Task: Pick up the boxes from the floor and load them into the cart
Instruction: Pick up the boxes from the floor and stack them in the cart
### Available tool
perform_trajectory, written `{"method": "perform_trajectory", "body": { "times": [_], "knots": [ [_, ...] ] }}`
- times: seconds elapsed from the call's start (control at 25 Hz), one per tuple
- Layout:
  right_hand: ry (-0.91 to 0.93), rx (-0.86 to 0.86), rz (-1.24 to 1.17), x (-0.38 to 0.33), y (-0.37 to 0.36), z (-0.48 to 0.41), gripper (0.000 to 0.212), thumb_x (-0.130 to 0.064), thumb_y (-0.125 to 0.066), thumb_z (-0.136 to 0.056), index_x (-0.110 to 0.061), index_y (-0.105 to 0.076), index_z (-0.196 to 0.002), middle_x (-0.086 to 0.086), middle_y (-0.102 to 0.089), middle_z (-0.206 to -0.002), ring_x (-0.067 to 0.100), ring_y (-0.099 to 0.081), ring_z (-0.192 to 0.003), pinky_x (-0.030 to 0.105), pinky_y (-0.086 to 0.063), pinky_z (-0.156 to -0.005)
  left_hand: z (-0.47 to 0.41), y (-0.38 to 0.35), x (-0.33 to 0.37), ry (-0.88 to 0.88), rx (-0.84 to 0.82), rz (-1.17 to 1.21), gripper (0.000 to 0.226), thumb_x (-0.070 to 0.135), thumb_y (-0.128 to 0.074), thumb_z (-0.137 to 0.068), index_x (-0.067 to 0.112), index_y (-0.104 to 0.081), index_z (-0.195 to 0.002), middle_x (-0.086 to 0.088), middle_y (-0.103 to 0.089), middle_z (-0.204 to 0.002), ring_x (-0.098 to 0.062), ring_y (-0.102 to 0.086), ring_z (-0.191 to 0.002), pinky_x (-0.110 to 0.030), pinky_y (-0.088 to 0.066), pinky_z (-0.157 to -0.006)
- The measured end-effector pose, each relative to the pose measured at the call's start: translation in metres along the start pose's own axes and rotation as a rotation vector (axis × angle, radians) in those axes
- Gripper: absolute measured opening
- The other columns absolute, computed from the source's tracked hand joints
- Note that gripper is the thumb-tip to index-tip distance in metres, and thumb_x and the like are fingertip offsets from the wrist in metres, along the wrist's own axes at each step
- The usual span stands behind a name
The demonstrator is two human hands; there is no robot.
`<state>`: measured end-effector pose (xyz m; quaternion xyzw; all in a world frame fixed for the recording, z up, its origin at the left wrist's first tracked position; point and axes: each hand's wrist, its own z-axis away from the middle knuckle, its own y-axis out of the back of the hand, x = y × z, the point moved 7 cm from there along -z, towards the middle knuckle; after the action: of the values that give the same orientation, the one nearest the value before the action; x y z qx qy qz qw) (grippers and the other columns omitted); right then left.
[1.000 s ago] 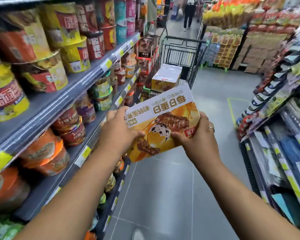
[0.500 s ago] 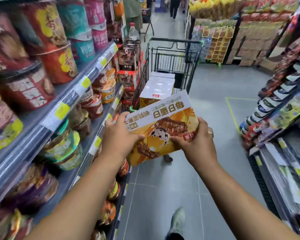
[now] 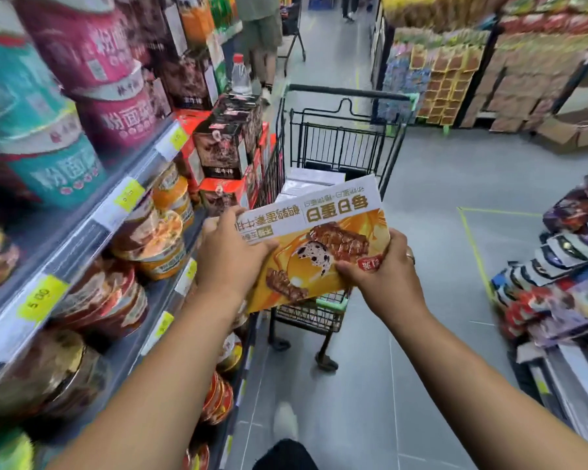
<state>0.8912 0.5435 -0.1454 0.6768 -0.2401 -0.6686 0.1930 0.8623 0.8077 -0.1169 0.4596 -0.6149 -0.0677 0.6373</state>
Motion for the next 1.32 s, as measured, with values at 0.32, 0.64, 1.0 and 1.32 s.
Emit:
{"method": "perform_trajectory", "body": {
  "times": [0.32, 0.64, 1.0, 1.32],
  "knots": [
    [-0.143, 0.06, 0.018, 0.008, -0.061, -0.204, 0.075, -0.044, -0.081, -0.07, -0.02, -0.033, -0.122, 0.005, -0.054, -0.119, 0.028, -0.054, -0.108, 0.039, -0.047, -0.088, -0.206, -0.111, 0.023, -0.103, -0.065, 0.004, 0.068, 0.038, -0.082, -0.07, 0.028, -0.05, -0.129, -0.005, -0.044, -0.128, -0.028, -0.058, -0.102, -0.035, -0.047, -0.092],
    [-0.336, 0.08, 0.115, 0.027, -0.118, -0.367, 0.074, -0.051, -0.081, -0.066, -0.016, -0.034, -0.111, 0.009, -0.054, -0.122, 0.036, -0.05, -0.113, 0.05, -0.045, -0.095, -0.375, -0.223, 0.022, -0.073, -0.208, -0.018, 0.068, 0.034, -0.082, -0.07, 0.028, -0.047, -0.129, -0.008, -0.047, -0.128, -0.027, -0.057, -0.107, -0.034, -0.044, -0.097],
    [-0.381, -0.048, 0.084, 0.057, -0.175, -0.496, 0.069, -0.029, -0.08, -0.071, -0.012, -0.037, -0.121, 0.008, -0.058, -0.109, 0.028, -0.061, -0.097, 0.044, -0.054, -0.082, -0.48, -0.301, 0.012, -0.103, -0.252, -0.205, 0.066, 0.035, -0.082, -0.074, 0.023, -0.046, -0.128, -0.011, -0.039, -0.128, -0.03, -0.055, -0.104, -0.034, -0.044, -0.093],
    [-0.387, -0.211, 0.052, 0.074, -0.202, -0.568, 0.107, -0.022, -0.074, -0.081, -0.022, 0.01, -0.148, 0.003, -0.057, -0.109, 0.025, -0.06, -0.088, 0.037, -0.055, -0.075, -0.537, -0.362, 0.027, -0.226, -0.26, -0.376, 0.059, 0.028, -0.076, -0.081, 0.015, -0.044, -0.128, -0.018, -0.032, -0.136, -0.04, -0.053, -0.108, -0.041, -0.045, -0.09]
  ]
}}
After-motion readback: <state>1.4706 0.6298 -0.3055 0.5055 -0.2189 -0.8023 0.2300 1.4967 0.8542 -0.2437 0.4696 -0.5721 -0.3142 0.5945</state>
